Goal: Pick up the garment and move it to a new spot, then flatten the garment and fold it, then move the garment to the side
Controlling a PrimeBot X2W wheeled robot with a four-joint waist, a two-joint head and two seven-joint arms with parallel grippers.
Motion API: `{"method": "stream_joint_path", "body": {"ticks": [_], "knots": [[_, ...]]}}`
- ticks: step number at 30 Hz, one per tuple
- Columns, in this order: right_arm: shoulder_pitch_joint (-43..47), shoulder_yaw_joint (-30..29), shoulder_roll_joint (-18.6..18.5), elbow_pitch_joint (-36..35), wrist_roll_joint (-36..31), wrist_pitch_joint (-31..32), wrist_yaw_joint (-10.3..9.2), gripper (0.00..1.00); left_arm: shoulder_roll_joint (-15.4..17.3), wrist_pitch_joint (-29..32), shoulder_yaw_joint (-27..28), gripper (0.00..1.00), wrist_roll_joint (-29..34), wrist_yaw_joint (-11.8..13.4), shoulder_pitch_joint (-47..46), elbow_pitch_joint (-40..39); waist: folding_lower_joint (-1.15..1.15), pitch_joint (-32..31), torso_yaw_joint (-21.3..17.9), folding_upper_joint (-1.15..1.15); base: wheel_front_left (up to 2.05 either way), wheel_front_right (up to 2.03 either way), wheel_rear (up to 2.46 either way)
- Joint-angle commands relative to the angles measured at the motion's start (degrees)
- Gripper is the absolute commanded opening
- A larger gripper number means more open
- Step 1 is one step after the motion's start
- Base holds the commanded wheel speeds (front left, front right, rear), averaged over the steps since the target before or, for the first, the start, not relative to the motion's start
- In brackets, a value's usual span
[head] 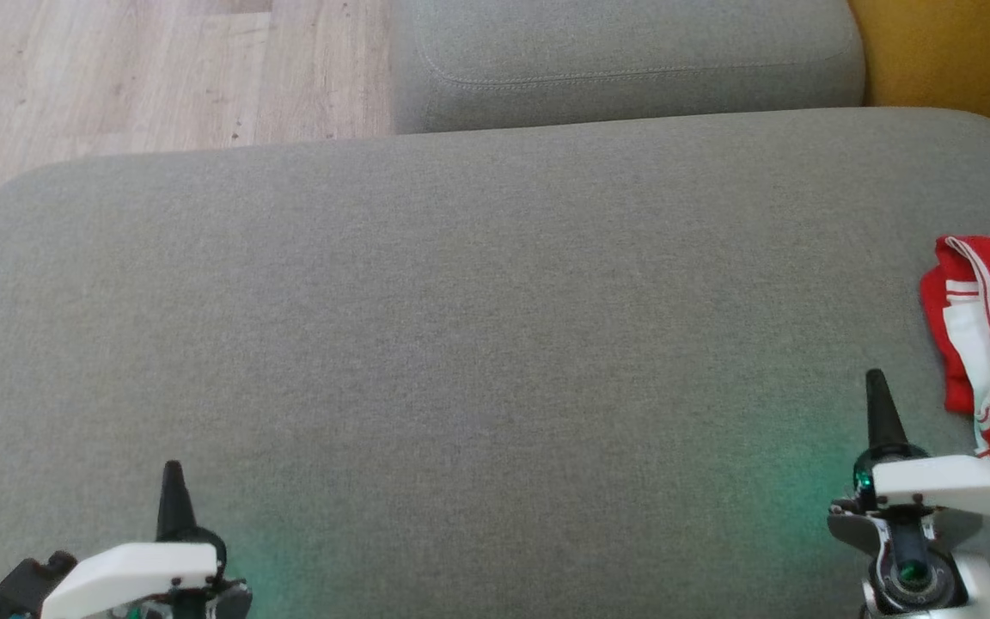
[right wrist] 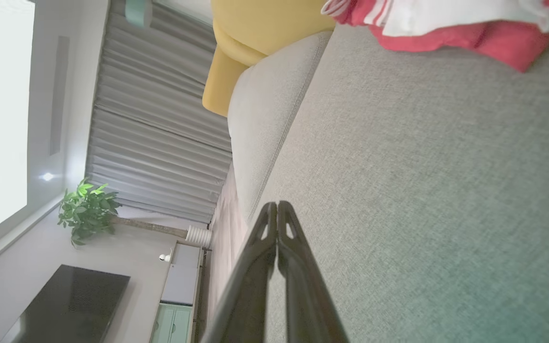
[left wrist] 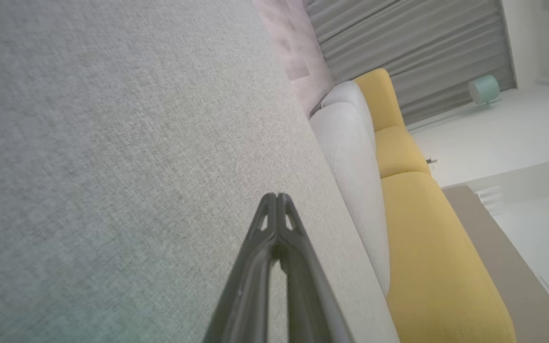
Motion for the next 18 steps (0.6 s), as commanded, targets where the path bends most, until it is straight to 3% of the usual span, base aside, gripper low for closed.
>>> {"method": "stream_joint_path", "body": {"ticks": [1,18], "knots": [[-1.39,0.46,-0.21,-2.62,1.87,0.51,0.15,0.0,0.27,0.5,1.75,0.0,-1.69,-0.53,-3.29,-2.33,0.0,-0.01,0.0,0.0,0.0,0.0,0.0],[-0.68,-1.18,-0.23,-5.88,12.53,3.33,0.17,0.0,0.31,3.36,3.38,0.0,-12.29,-1.88,-4.05,-4.03,0.0,-0.1,-0.06,0.0,0.0,0.0,0.0]]}}
